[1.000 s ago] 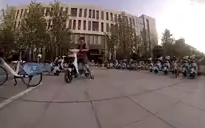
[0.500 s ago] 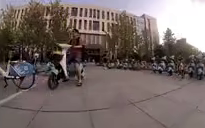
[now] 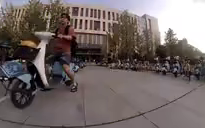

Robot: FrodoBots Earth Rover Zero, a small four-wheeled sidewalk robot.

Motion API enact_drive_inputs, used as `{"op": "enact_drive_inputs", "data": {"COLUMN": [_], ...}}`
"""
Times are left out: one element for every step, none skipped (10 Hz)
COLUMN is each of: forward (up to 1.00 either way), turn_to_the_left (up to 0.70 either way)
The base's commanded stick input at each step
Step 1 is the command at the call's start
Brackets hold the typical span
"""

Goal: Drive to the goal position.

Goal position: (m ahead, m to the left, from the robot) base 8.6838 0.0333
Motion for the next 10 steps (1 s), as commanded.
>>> {"op": "enact_drive_inputs", "data": {"forward": [0.70, 0.70, 0.70, 0.70, 0.70, 0.70, 0.70, 0.70, 0.70, 0.70], "turn_to_the_left": [0.00, 0.00, 0.00, 0.00, 0.00, 0.00, 0.00, 0.00, 0.03, 0.07]}}
